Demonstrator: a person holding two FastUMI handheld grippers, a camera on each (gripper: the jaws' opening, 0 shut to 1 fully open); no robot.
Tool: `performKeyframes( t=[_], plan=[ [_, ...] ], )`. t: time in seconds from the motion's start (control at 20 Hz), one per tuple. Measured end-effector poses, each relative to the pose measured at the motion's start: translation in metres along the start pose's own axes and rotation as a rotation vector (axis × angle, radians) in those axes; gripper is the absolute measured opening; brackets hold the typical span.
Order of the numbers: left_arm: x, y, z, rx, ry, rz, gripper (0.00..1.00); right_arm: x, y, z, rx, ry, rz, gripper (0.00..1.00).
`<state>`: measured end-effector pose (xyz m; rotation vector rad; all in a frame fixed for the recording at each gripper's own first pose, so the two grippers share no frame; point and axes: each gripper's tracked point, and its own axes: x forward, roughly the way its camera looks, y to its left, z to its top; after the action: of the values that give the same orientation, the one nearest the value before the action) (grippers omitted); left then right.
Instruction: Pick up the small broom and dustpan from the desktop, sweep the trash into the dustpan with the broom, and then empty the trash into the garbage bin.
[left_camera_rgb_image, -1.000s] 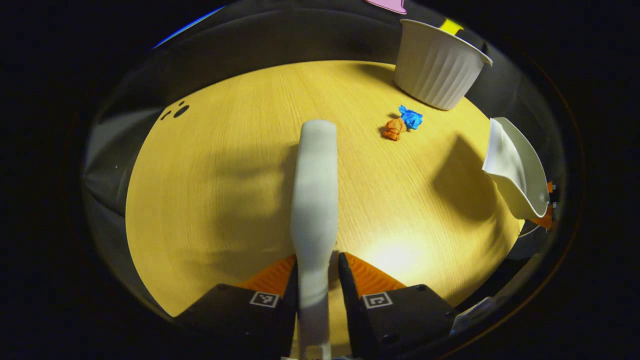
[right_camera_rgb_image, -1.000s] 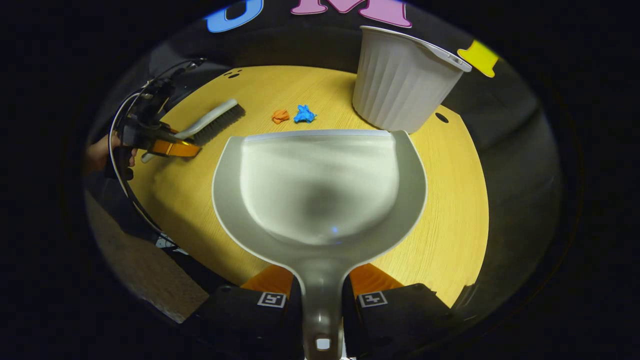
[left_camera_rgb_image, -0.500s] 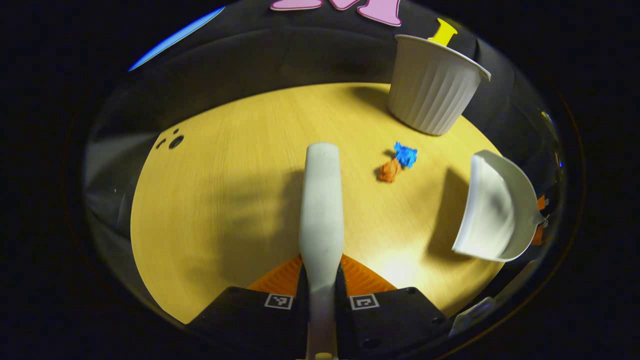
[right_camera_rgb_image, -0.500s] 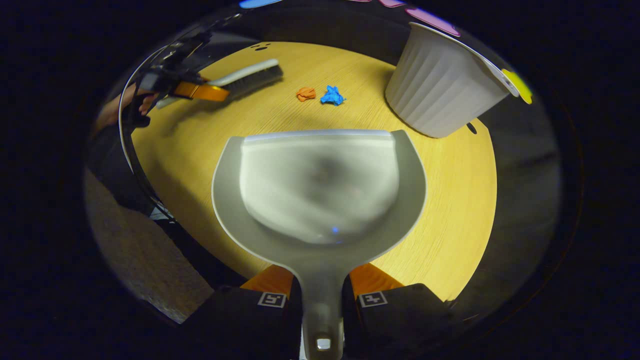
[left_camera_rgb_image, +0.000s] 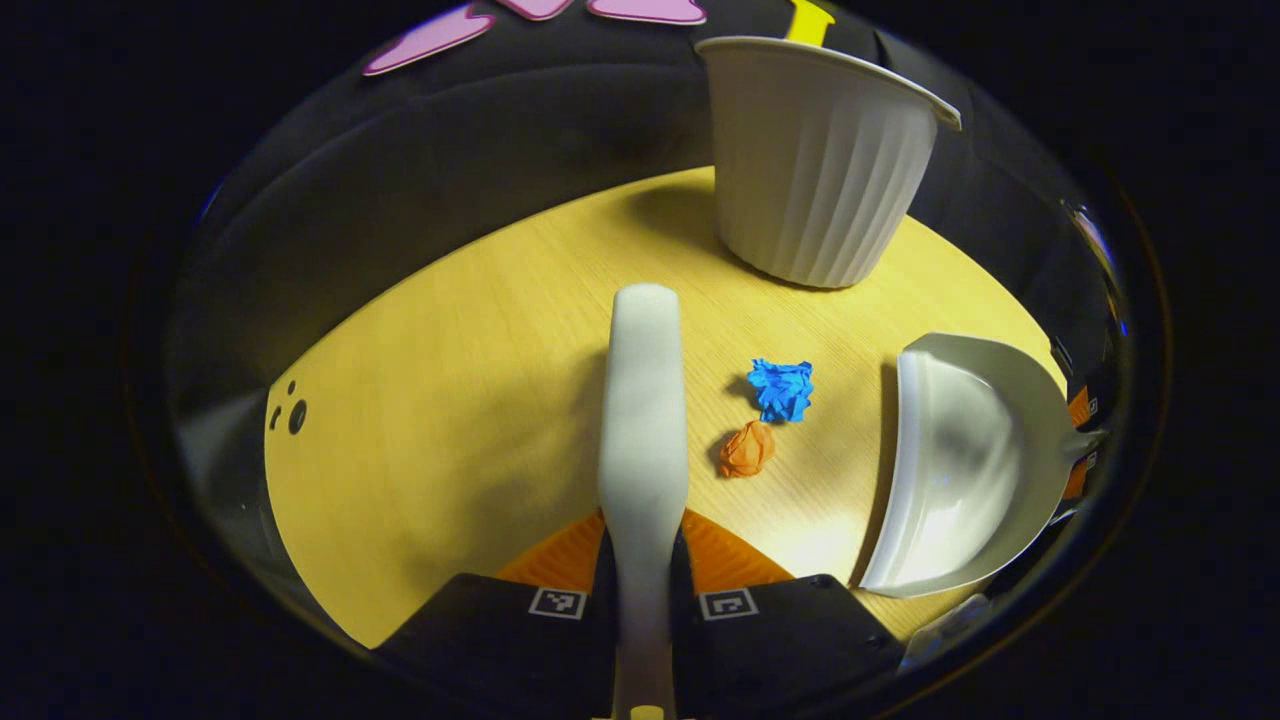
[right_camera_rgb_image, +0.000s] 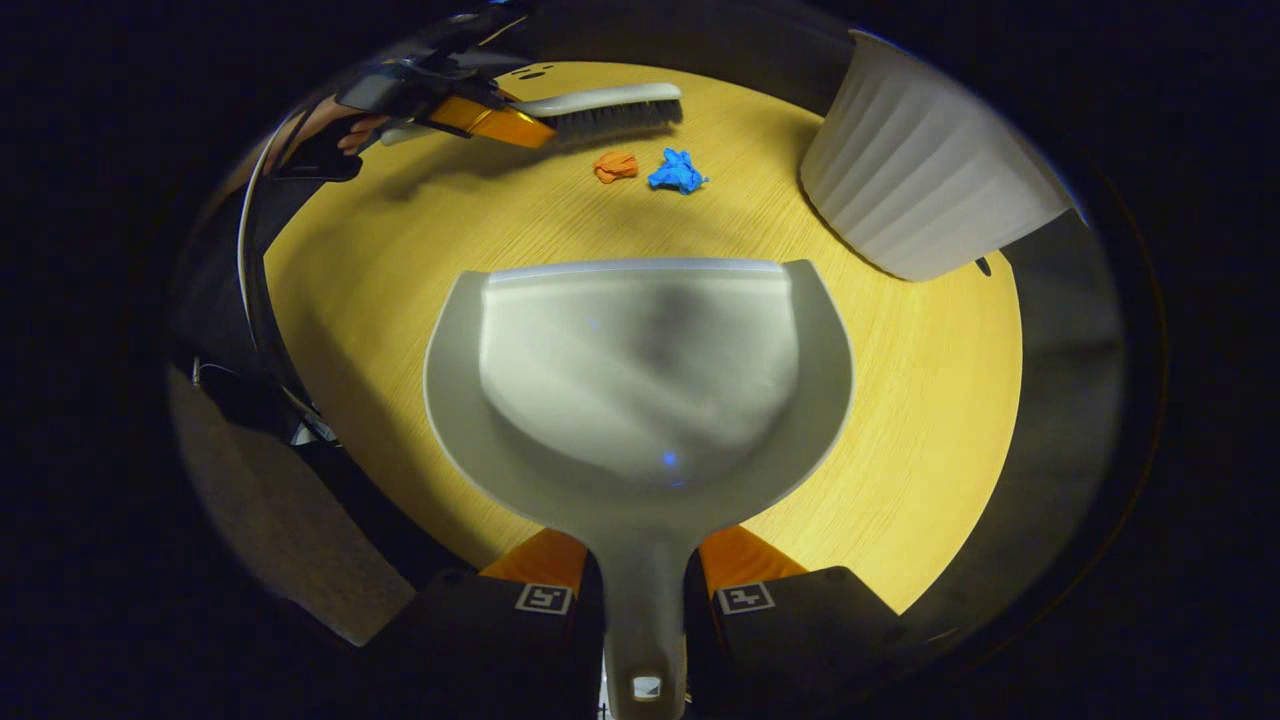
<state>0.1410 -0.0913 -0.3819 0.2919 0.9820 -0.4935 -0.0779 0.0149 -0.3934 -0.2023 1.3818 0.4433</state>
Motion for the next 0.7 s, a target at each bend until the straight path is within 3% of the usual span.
performKeyframes(
  t=[0.1, 0.15, 0.25, 0.4, 0.6, 0.7],
  plan=[
    [0.005, -0.007, 0.003, 0.016, 0.02, -0.023, 0.27, 0.004, -0.003, 0.001, 0.005, 0.005, 0.009, 0.34],
    [0.008, -0.013, 0.001, 0.021, 0.03, -0.041, 0.27, 0.004, -0.005, 0.001, 0.008, 0.004, 0.01, 0.37],
    [0.01, -0.03, -0.002, 0.028, 0.042, -0.095, 0.27, 0.005, -0.007, 0.002, 0.012, 0.005, 0.012, 0.34],
    [0.006, -0.048, -0.002, 0.03, 0.045, -0.179, 0.27, 0.004, -0.009, 0.004, 0.0, 0.01, 0.012, 0.37],
    [-0.012, -0.102, -0.01, 0.032, 0.061, -0.405, 0.24, -0.001, -0.007, 0.003, 0.011, 0.002, 0.02, 0.34],
    [-0.022, -0.127, -0.017, 0.039, 0.086, -0.498, 0.27, 0.0, -0.005, 0.001, 0.01, -0.007, 0.016, 0.38]
  ],
)
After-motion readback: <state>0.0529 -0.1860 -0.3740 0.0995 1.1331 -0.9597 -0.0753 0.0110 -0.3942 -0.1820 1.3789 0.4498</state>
